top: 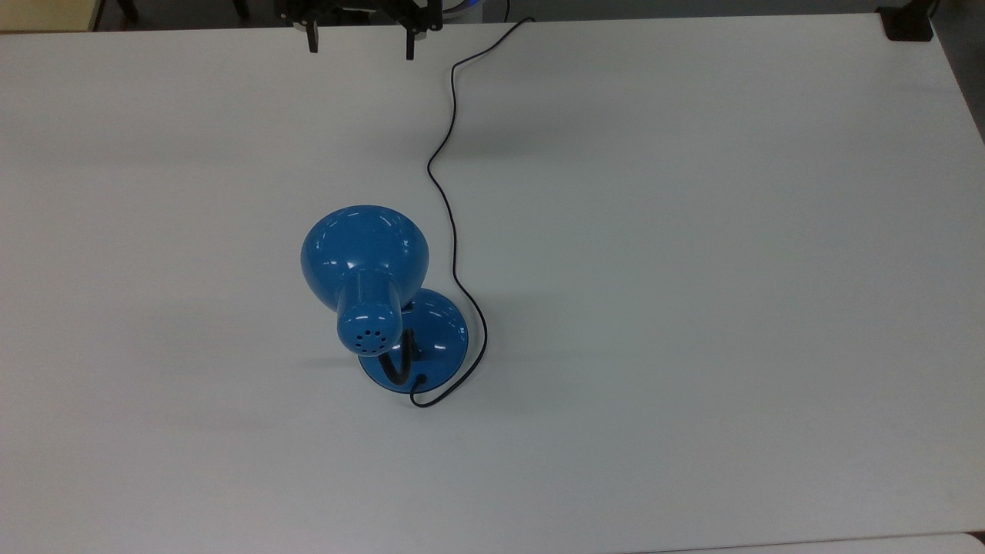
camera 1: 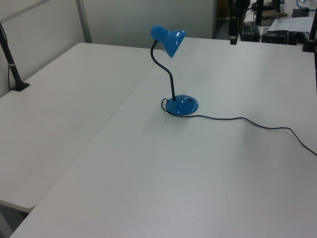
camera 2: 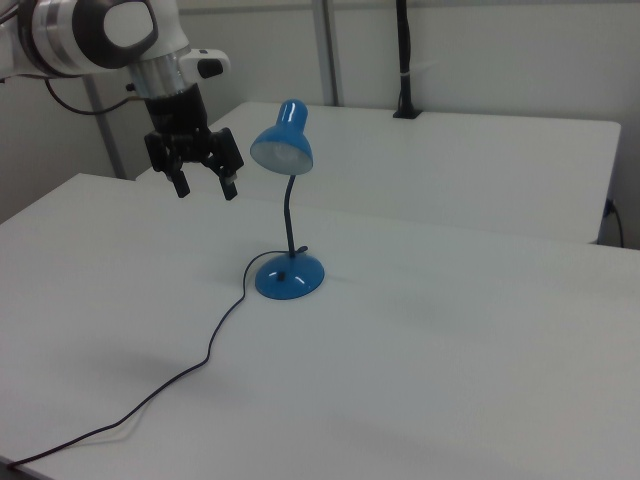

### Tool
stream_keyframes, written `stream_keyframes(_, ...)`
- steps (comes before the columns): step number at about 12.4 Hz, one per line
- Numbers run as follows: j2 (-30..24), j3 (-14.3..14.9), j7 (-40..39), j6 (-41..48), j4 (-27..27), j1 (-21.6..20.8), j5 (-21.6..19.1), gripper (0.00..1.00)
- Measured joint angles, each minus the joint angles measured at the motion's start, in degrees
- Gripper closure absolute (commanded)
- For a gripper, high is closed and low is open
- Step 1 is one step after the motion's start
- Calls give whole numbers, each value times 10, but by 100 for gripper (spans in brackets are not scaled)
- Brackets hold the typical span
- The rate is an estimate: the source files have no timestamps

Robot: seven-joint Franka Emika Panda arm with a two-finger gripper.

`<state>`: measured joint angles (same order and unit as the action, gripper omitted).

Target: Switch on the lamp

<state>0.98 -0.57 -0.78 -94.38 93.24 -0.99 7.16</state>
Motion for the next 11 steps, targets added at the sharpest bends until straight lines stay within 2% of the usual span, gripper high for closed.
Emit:
stream_keyframes(10, 2, -1, 0, 4, 0, 0, 0, 2)
stream_keyframes(11, 2, -1, 0, 5, 0, 0, 0, 25)
